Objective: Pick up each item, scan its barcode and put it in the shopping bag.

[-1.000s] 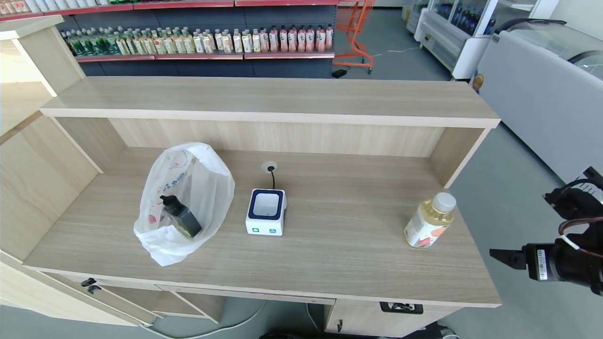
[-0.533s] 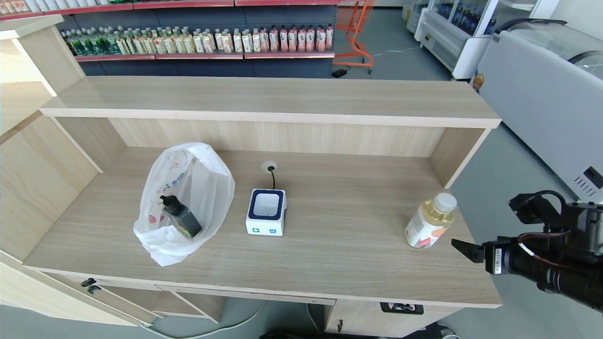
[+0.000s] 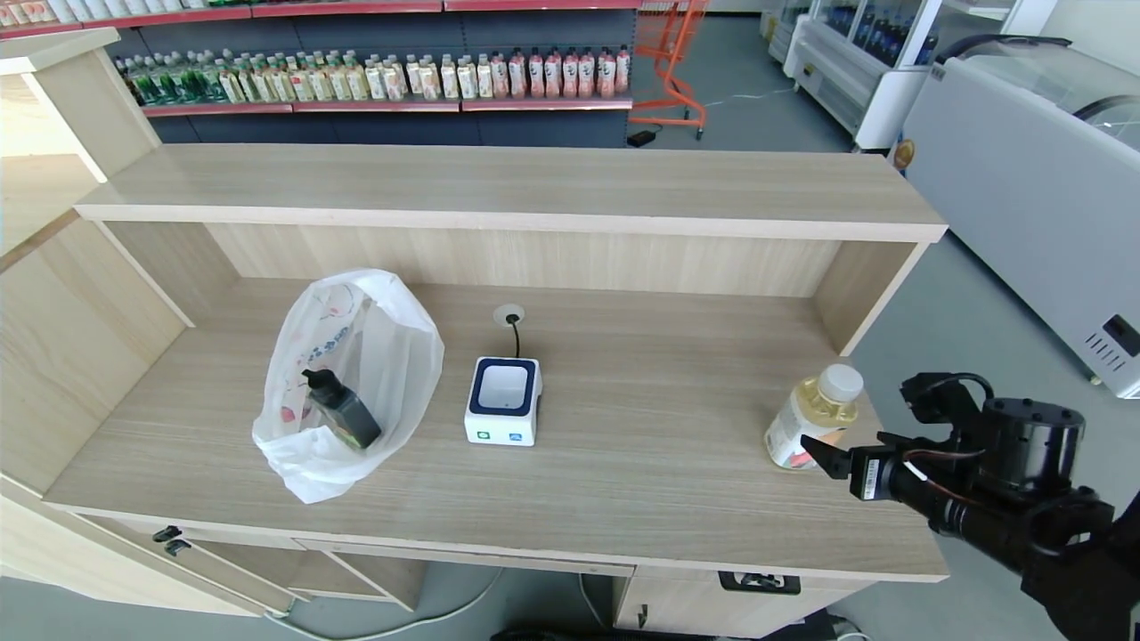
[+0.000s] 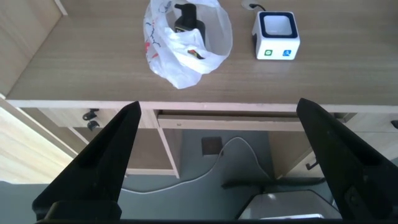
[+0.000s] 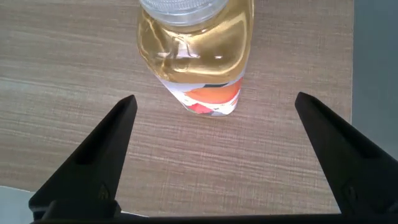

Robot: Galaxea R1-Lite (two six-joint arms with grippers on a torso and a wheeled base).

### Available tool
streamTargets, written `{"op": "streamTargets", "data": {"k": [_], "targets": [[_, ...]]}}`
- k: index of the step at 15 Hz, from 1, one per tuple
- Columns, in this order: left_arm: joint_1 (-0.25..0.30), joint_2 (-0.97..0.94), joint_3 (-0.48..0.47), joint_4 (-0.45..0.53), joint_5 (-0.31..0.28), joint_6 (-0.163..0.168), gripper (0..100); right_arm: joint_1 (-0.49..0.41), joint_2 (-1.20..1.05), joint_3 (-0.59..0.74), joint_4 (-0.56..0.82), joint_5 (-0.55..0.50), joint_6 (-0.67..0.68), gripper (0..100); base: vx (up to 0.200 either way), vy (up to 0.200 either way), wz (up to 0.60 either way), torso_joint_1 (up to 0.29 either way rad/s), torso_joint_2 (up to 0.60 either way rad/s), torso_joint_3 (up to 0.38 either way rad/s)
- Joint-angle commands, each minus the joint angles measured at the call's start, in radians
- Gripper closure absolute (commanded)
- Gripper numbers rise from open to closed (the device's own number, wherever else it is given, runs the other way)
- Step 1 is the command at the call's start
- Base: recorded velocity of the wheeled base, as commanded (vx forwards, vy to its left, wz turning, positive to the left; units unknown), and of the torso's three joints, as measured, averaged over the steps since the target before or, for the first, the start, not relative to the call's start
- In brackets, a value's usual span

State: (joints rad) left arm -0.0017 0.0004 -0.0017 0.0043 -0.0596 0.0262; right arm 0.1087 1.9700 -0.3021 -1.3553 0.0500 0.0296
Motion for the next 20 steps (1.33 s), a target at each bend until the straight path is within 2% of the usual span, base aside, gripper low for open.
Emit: {"op": "streamTargets", "data": {"k": [1, 8, 15, 16, 20], "targets": [[0.000, 0.000, 0.000, 0.000, 0.000, 0.000, 0, 0.032, 0.122, -0.031, -0.061, -0.001, 0.018, 0, 0.000, 0.000, 0.00, 0.000, 0.00, 0.000], [0.000, 0.000, 0.000, 0.000, 0.000, 0.000, 0, 0.085, 0.219, -0.219, -0.087, -0.002, 0.012, 0, 0.000, 0.000, 0.00, 0.000, 0.00, 0.000], [0.000, 0.000, 0.000, 0.000, 0.000, 0.000, 0, 0.091, 0.256, -0.304, -0.090, 0.019, -0.051, 0, 0.000, 0.000, 0.00, 0.000, 0.00, 0.000], [0.000, 0.000, 0.000, 0.000, 0.000, 0.000, 0, 0.089, 0.257, -0.319, -0.088, 0.039, -0.053, 100, 0.000, 0.000, 0.00, 0.000, 0.00, 0.000], [0.000, 0.000, 0.000, 0.000, 0.000, 0.000, 0, 0.091, 0.274, -0.361, -0.085, 0.057, -0.071, 100, 0.000, 0.000, 0.00, 0.000, 0.00, 0.000]]}}
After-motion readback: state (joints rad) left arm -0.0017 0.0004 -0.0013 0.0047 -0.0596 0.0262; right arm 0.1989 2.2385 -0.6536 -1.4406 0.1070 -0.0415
